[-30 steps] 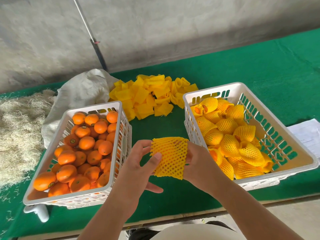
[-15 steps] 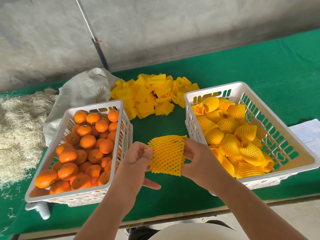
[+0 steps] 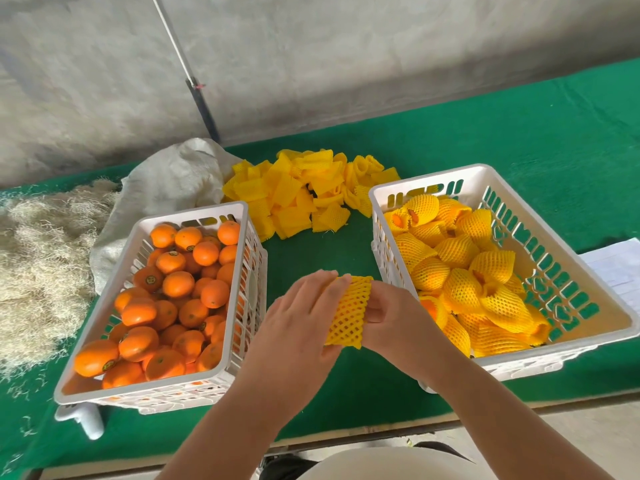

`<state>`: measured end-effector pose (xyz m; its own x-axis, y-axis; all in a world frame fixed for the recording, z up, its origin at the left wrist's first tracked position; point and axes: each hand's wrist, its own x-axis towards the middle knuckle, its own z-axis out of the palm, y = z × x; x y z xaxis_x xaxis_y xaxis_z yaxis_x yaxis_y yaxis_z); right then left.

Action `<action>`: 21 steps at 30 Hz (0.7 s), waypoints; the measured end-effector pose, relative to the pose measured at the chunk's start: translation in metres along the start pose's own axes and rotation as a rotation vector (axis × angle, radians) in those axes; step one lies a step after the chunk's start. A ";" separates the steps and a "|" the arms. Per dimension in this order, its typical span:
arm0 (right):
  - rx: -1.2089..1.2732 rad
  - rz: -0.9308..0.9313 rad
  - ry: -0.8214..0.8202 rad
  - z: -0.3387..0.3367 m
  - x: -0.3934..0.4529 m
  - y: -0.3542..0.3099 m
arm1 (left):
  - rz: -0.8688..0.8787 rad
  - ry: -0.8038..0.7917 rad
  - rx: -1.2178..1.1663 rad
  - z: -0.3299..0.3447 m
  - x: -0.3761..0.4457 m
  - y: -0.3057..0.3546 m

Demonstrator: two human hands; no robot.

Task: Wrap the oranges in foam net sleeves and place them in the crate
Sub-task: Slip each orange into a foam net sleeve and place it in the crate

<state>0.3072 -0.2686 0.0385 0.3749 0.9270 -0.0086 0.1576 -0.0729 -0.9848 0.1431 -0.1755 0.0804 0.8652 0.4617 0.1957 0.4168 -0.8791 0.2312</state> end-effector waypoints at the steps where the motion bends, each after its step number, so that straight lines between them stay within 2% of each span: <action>1: 0.007 0.003 -0.006 0.000 0.000 0.000 | -0.005 0.024 -0.001 0.003 0.001 -0.001; 5: 0.013 0.005 -0.040 -0.006 0.001 -0.001 | 0.008 0.071 -0.002 0.010 0.005 -0.009; 7: 0.004 -0.006 -0.032 -0.009 0.000 0.000 | -0.055 0.060 -0.084 0.009 0.006 -0.011; 12: 0.033 -0.054 0.104 -0.009 -0.003 0.002 | -0.351 0.118 -0.474 0.007 0.009 -0.015; 15: 0.048 -0.117 0.236 -0.008 -0.004 0.002 | -0.511 0.077 -0.823 0.012 0.010 -0.017; 17: 0.052 -0.161 0.315 -0.009 -0.003 0.003 | -0.584 0.042 -0.963 0.015 0.010 -0.019; 19: -0.002 -0.162 0.323 -0.010 -0.001 0.004 | -0.673 0.014 -1.101 0.018 0.010 -0.021; 21: -0.075 -0.083 0.287 -0.009 0.000 0.007 | -0.803 -0.005 -1.265 0.020 0.010 -0.020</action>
<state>0.3169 -0.2728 0.0328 0.5993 0.7897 0.1316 0.2618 -0.0380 -0.9644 0.1493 -0.1557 0.0583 0.5310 0.7559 -0.3831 0.2607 0.2844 0.9226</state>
